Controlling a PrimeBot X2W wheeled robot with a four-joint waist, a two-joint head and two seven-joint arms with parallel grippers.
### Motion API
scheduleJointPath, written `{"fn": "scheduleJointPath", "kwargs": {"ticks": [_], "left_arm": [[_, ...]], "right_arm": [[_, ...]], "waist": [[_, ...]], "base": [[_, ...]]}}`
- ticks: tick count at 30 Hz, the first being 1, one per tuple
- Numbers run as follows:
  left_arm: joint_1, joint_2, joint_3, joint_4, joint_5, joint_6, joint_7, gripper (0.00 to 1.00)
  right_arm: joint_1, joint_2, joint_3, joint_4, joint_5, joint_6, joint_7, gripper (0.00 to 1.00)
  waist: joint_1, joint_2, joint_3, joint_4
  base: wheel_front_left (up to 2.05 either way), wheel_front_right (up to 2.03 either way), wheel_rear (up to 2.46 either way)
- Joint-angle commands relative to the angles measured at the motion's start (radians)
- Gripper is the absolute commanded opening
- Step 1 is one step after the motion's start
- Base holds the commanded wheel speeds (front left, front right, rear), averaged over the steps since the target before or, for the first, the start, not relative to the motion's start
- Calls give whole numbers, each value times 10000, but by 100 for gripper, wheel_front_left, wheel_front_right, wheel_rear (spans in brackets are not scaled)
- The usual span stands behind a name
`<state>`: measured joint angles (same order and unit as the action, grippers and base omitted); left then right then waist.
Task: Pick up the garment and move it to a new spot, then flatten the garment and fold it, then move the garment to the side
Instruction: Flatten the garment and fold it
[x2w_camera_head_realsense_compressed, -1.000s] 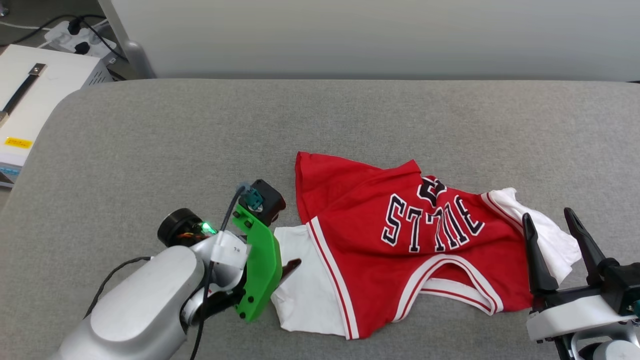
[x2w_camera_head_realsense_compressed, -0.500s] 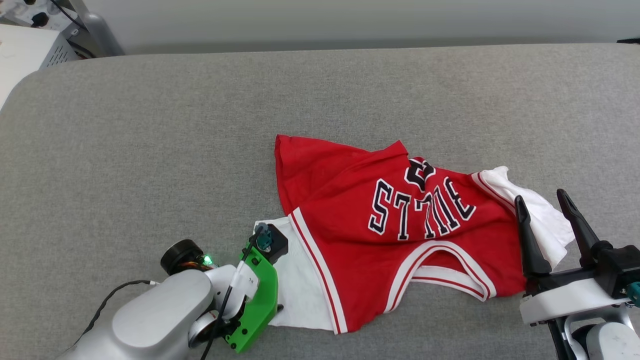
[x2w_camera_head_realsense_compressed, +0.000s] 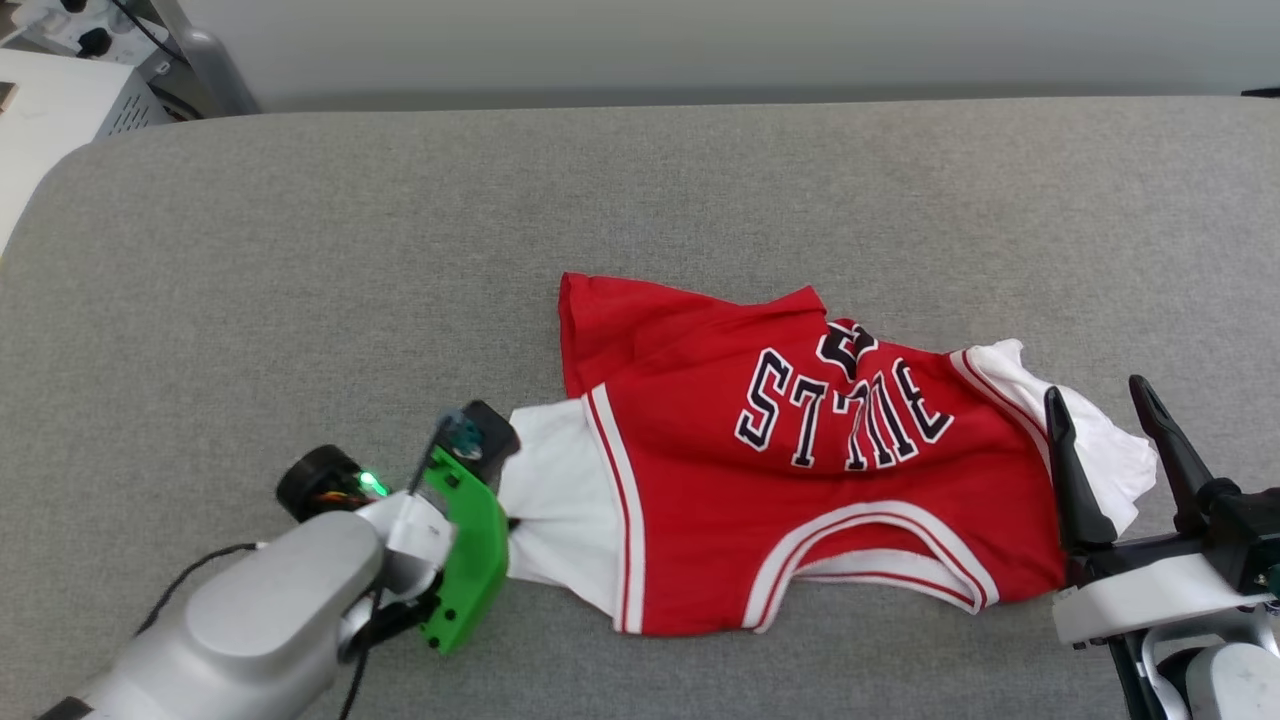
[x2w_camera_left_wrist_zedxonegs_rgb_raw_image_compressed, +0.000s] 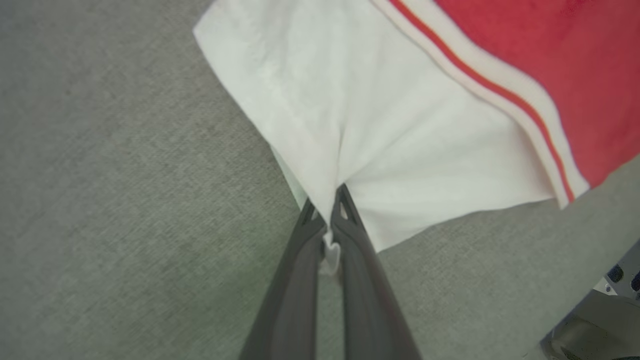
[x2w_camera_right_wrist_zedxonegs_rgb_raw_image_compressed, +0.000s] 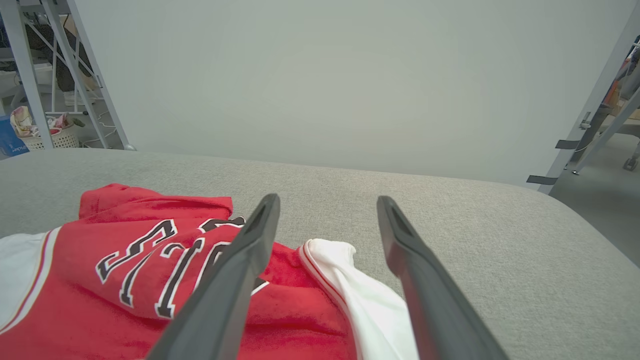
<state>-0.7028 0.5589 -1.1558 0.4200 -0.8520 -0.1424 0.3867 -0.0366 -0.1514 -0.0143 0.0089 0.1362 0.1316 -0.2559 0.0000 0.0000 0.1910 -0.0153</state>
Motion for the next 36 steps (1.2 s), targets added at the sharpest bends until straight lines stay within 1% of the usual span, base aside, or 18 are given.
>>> {"fn": "scheduleJointPath", "kwargs": {"ticks": [1, 6, 10, 13, 16, 17, 18, 19, 23, 25, 27, 30, 34, 36], "left_arm": [[-44, 381, 218, 199, -72, 204, -207, 0], [248, 1084, 764, 365, -484, 509, -724, 0], [701, 1344, 969, 735, -747, 792, -1044, 0], [1077, 1304, 1076, 1141, -982, 914, -1318, 0], [1319, 1143, 1143, 1589, -1124, 935, -1625, 0], [1371, 1076, 1156, 1725, -1128, 945, -1762, 9], [1440, 964, 1170, 1897, -1110, 937, -2013, 84], [1635, 703, 1321, 2172, -1043, 1047, -2953, 100], [1935, 552, 1570, 2381, -856, 1483, -4331, 100], [2133, 476, 1789, 2303, -854, 1800, -5071, 100], [2288, 457, 1893, 2097, -756, 2078, -5620, 100], [2581, 489, 2169, 1546, -692, 2556, -6144, 100], [3048, 690, 2766, 428, -308, 3537, -6444, 100], [3311, 756, 3264, -260, 52, 4144, -6472, 100]], "right_arm": [[102, -78, -82, -4, 26, -9, -59, 100], [308, -131, -415, 3, -2, -9, -59, 100], [456, -182, -638, 70, -85, -9, -59, 100], [498, -262, -720, 259, -100, -9, -59, 100], [486, -339, -700, 412, -77, -9, -59, 100], [480, -356, -682, 442, -67, -9, -59, 100], [477, -368, -662, 484, -61, -9, -59, 100], [459, -468, -611, 593, -2, -9, -59, 100], [445, -594, -620, 498, 74, -9, -59, 100], [431, -731, -708, 409, 120, -9, -59, 100], [366, -891, -821, 230, 170, -9, -59, 100], [207, -1177, -822, -47, 212, -9, -59, 100], [-228, -1820, -745, -327, 242, -9, -32, 100], [-543, -2258, -653, -479, 295, -9, 154, 100]], "waist": [[0, 0, -190, 110], [0, 0, -323, 152], [0, 0, -342, 147], [0, 0, -330, 142], [0, 0, -331, 135], [0, 0, -344, 132], [0, 0, -396, 136], [0, 0, -610, 157], [0, 0, -930, 232], [0, 0, -1126, 325], [0, 0, -1279, 419], [0, 0, -1433, 489], [0, 0, -1532, 580], [0, 0, -1547, 630]], "base": [[0, 0, 0], [0, 0, 0], [0, 0, 0], [0, 0, 0], [0, 0, 0], [0, 0, 0], [0, 0, 0], [0, 0, 0], [0, 0, 0], [0, 0, 0], [0, 0, 0], [0, 0, 0], [0, 0, 0], [0, 0, 0]]}}
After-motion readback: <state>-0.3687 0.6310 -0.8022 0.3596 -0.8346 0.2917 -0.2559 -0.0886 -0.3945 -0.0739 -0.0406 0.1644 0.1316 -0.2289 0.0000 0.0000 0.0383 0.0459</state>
